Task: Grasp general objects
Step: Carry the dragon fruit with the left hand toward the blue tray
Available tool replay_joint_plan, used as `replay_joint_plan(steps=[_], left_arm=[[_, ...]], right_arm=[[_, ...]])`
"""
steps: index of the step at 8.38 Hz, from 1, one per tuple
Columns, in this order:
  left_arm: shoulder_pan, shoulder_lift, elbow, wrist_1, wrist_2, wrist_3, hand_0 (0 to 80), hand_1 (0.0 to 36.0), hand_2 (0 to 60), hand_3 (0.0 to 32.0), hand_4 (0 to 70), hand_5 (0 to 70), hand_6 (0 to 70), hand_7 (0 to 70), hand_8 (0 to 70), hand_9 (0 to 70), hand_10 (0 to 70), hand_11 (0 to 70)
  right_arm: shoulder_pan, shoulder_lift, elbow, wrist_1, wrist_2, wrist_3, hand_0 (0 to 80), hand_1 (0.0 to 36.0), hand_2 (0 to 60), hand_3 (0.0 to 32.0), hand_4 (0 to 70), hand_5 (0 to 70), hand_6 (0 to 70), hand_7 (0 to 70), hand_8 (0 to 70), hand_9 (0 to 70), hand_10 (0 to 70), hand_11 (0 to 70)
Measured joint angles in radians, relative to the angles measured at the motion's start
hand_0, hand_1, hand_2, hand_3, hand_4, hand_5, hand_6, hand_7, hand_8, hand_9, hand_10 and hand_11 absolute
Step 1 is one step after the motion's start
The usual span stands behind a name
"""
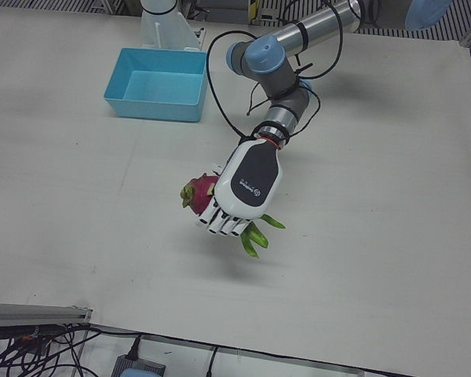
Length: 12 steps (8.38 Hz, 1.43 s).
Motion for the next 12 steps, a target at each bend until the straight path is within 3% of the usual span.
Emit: replay_joint_plan(steps=[2, 6, 9, 11, 12], left_arm=[[-0.023, -0.001, 0.006, -0.120, 0.146, -0.091, 40.7, 25.7, 60.0, 0.0, 36.5, 70.0, 55.4, 70.0, 51.1, 70.0, 59.9, 70.0], [-0.019, -0.008, -0.014, -0.251, 0.360, -0.179, 43.0, 26.8, 60.0, 0.0, 43.8, 70.0, 64.9, 70.0, 57.5, 70.0, 66.6, 70.0], [0.017, -0.010, -0.050, -0.275, 0.501, -0.262, 48.3, 28.6, 60.0, 0.0, 62.9, 70.0, 70.0, 70.0, 67.4, 70.0, 69.0, 70.0], [0.091, -0.008, -0.105, -0.275, 0.554, -0.281, 49.7, 31.0, 60.0, 0.0, 63.0, 70.0, 70.0, 70.0, 68.4, 70.0, 70.0, 70.0], [0.141, -0.008, -0.131, -0.275, 0.560, -0.281, 52.5, 33.1, 60.0, 0.0, 68.0, 70.0, 70.0, 70.0, 70.0, 70.0, 70.0, 70.0]], right_arm=[[0.000, 0.000, 0.000, 0.000, 0.000, 0.001, 0.0, 0.0, 0.0, 0.0, 0.0, 0.0, 0.0, 0.0, 0.0, 0.0, 0.0, 0.0], [0.000, 0.000, 0.000, 0.000, 0.000, 0.001, 0.0, 0.0, 0.0, 0.0, 0.0, 0.0, 0.0, 0.0, 0.0, 0.0, 0.0, 0.0], [0.000, 0.000, -0.001, 0.001, 0.000, 0.000, 0.0, 0.0, 0.0, 0.0, 0.0, 0.0, 0.0, 0.0, 0.0, 0.0, 0.0, 0.0], [0.000, 0.000, -0.001, 0.000, 0.000, 0.001, 0.0, 0.0, 0.0, 0.0, 0.0, 0.0, 0.0, 0.0, 0.0, 0.0, 0.0, 0.0], [0.000, 0.000, -0.001, 0.000, 0.000, 0.001, 0.0, 0.0, 0.0, 0.0, 0.0, 0.0, 0.0, 0.0, 0.0, 0.0, 0.0, 0.0]])
